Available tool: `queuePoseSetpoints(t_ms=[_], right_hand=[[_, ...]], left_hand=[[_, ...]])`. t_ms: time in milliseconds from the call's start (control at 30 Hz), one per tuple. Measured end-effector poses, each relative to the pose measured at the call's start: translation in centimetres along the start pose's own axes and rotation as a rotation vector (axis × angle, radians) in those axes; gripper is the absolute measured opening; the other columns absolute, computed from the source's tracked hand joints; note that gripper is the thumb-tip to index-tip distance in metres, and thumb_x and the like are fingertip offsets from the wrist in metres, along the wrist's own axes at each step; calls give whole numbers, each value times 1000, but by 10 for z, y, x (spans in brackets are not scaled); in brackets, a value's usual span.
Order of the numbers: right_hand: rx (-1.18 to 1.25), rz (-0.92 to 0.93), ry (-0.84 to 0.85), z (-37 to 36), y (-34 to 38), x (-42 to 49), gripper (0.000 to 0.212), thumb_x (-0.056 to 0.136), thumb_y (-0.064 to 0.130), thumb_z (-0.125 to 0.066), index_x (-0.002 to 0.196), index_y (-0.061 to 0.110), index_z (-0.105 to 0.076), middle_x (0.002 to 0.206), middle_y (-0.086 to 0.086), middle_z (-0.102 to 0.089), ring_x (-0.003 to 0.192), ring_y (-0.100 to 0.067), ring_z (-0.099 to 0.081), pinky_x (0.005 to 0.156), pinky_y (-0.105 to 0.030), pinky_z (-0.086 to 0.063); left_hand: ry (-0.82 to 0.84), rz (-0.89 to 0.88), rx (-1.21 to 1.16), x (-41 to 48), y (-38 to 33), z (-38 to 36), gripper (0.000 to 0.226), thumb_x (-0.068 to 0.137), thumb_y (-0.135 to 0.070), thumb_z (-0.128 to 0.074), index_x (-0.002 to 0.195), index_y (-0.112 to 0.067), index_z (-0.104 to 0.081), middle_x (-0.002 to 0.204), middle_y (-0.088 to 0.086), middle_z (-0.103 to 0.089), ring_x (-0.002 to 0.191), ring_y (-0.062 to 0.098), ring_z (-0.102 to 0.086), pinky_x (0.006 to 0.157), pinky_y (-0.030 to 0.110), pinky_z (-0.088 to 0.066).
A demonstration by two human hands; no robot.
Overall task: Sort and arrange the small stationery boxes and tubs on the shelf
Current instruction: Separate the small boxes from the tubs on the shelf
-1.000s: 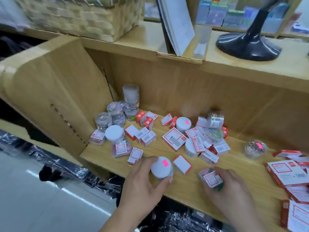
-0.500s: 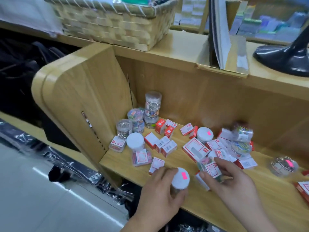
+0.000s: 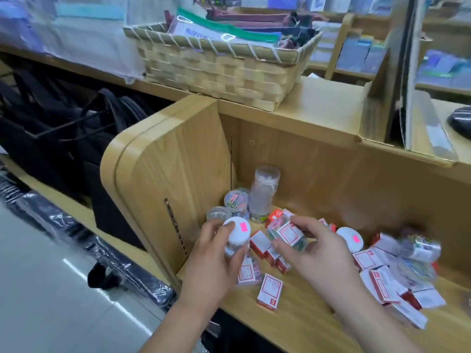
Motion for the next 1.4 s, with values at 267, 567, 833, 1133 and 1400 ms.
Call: queuePoseSetpoints(t_ms=[267,567,833,1133,1400], right_hand=[[-510,319,18,-56,84,77,41,77,63,-68,111,41,-66,93,15,-68,106,-15,-51,72,-32,-48],[-426,148,68,-76,69,93,35,76,64,-68,106,45,-68,101,15,-72,101,-17,-65,69,-30,-49],[-367,39,68,-34,46,78,34,73,63,-68,103,47,-69,95,20,-71,94,-13,-64,73,-35,-55],[-331,31,-26,-10,-26,27,31,79,54,-73,103,34,-73,96,15,-74,100,-15,-65,79,-37,-55],[-150,70,64,-12,-46,9,39,96,45,-60,132,32,-51,124,19,-62,113,-2,-58,95,-30,-49]], left_hand=[[-22,51,-91,-3,8,24,53,89,-49,-62,138,-30,-54,130,-15,-51,103,8,-62,80,36,-57],[-27,93,-94,-4,12,32,48,90,-47,-68,133,-30,-57,120,-18,-52,96,4,-61,77,33,-56],[-58,41,-115,-8,0,32,37,90,-36,-73,125,-26,-64,112,-19,-55,93,2,-59,75,20,-49],[164,-112,-152,-51,-32,-24,17,90,-32,-70,107,-30,-67,104,-19,-58,87,4,-61,70,30,-54],[245,-141,34,-32,-57,-46,25,91,-32,-54,114,-27,-63,125,-11,-53,107,15,-58,81,38,-55]])
Point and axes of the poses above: each hand's wrist, its own x-axis towards the middle knuckle, its own z-axis out of the back of the hand, y = z × x, the point moved 5 cm from there along x, towards the middle knuckle
